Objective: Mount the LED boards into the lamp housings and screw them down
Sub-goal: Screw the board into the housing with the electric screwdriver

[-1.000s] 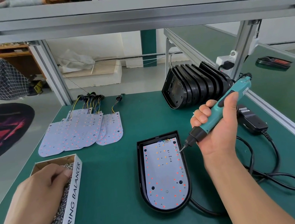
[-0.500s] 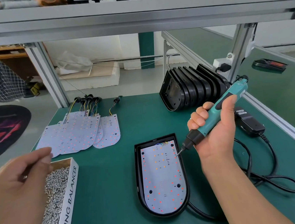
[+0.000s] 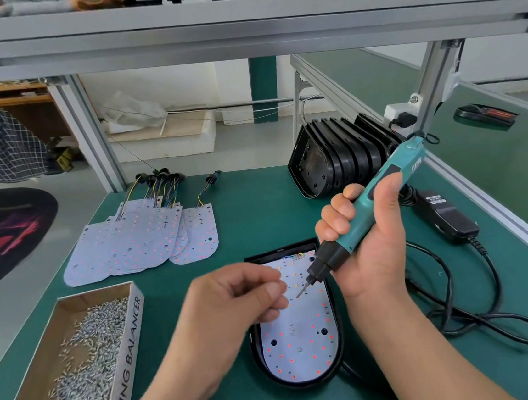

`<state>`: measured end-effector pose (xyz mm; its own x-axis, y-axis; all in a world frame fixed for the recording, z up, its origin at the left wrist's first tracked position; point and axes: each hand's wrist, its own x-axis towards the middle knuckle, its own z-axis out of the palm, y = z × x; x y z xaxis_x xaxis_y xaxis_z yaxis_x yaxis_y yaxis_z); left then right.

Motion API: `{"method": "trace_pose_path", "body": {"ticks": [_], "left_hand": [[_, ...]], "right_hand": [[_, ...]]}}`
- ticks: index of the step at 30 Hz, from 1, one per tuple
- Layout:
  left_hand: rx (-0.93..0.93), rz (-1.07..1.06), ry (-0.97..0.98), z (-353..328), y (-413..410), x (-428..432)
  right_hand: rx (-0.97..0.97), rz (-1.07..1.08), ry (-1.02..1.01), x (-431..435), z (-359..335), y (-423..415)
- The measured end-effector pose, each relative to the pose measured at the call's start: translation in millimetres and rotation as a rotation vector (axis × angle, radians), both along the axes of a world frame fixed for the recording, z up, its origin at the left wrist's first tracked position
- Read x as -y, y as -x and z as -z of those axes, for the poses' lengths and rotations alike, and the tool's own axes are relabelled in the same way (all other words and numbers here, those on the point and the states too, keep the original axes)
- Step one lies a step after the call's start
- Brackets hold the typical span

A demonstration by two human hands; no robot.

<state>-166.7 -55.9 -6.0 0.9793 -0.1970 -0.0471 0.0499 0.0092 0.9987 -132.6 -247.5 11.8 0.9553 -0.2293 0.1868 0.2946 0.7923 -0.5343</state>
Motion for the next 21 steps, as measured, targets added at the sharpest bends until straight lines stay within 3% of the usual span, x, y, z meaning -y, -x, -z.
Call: {"method": "trace_pose_path", "body": {"ticks": [10,21], "left_hand": [[-0.104,0.097,0.030,9,13,12],[-0.092,0.092,0.075,11,11,8]], "right_hand": [[-0.018,0.054,0.016,-8,-2,5],[-0.027,0.060,0.024,-4,-2,5]]}}
